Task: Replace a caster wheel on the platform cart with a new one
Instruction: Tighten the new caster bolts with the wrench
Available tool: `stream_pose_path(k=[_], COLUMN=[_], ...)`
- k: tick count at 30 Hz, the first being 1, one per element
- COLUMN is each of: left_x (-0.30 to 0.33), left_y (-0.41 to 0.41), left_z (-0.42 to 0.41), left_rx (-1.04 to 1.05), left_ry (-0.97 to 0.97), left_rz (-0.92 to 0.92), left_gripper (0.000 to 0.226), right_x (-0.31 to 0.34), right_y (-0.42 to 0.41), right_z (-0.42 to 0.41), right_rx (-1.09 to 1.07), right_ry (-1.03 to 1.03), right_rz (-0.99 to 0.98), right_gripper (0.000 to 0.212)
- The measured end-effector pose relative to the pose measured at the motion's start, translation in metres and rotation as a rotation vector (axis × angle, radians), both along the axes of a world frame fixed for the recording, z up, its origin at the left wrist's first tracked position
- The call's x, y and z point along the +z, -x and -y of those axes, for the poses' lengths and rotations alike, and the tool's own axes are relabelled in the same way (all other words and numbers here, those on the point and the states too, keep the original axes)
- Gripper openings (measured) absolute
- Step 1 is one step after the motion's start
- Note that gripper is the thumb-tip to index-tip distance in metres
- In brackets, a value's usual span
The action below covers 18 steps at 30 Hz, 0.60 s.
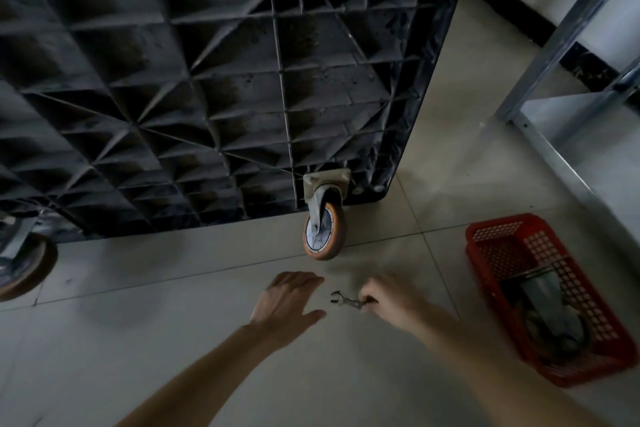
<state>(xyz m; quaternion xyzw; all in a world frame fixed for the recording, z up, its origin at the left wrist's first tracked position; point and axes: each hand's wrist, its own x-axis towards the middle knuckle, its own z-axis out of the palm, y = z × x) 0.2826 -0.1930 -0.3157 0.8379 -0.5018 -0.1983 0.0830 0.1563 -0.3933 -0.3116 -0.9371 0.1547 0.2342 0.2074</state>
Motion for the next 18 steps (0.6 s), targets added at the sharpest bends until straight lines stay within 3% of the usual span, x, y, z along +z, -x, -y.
stream_pose_path(k=[8,11,14,18], left_x=[-0.002,0.009,0.031,0.082], left_y=[-0.003,-0.006,-0.015,-0.036], left_z=[-0.001,0.0,-0.001,-0.001], left_rx=[0.0,0.005,0.01,0.032], left_ry=[0.004,0.028,0.061,0.126], left_rz=[0.014,0.03,0.064,0.153], left_gripper=[0.066,0.066,0.065,0.063], right_x=[-0.008,0.002,0.022,0.079], right_y=[0.0,0.0,-0.001,-0.007], right_z=[-0.005,-0.006,-0.004,0.011], right_rx=[-0.062,-0.071,-0.056,-0.041], right_ry=[0.025,0.059,0.105,0.183], right_rz=[0.053,0.094,0.173,0.21], right_gripper=[0.021,0.034,0.045,0.045])
